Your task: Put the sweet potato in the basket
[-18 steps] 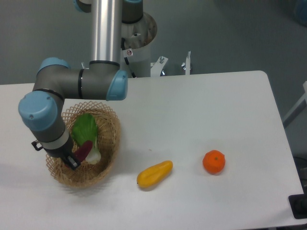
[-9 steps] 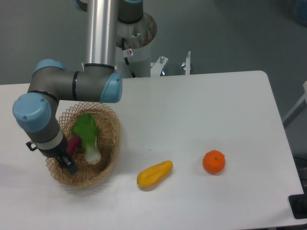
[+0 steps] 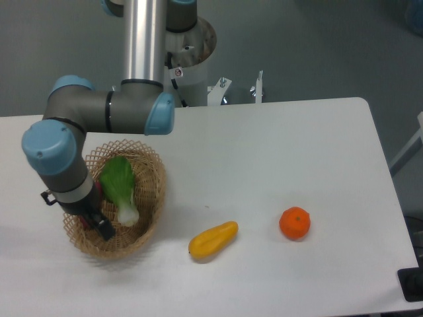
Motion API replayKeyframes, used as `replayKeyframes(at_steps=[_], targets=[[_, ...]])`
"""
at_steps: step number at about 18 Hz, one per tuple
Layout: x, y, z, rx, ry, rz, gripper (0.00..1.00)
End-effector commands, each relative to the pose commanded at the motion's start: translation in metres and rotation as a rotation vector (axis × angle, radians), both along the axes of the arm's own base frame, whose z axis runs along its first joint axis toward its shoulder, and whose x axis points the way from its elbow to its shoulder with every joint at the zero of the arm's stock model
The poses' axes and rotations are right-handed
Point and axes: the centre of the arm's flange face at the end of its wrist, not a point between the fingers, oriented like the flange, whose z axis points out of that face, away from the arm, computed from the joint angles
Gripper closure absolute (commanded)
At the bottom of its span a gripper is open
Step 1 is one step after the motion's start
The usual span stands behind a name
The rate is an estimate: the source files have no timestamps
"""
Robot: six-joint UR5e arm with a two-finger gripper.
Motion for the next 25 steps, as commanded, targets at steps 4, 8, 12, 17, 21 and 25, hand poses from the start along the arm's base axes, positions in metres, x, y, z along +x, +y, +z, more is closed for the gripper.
replayKeyframes(at_steps=[4, 8, 12, 17, 21, 25], targets=[[-0.068, -0.025, 0.012, 0.015, 0.011, 0.095, 0.0], [-0.138, -0.064, 0.02, 0.004, 0.023, 0.092, 0.0], [-0.198, -0.105, 0.029, -0.009, 0.032, 0.072, 0.0], [-0.251, -0.151, 0.028, -0.047, 0.028, 0.022, 0.0], [-0.291, -0.187, 0.033, -0.051, 0.041, -0.007, 0.0], [-0.319, -0.217, 0.031, -0.058, 0.044, -0.014, 0.0]])
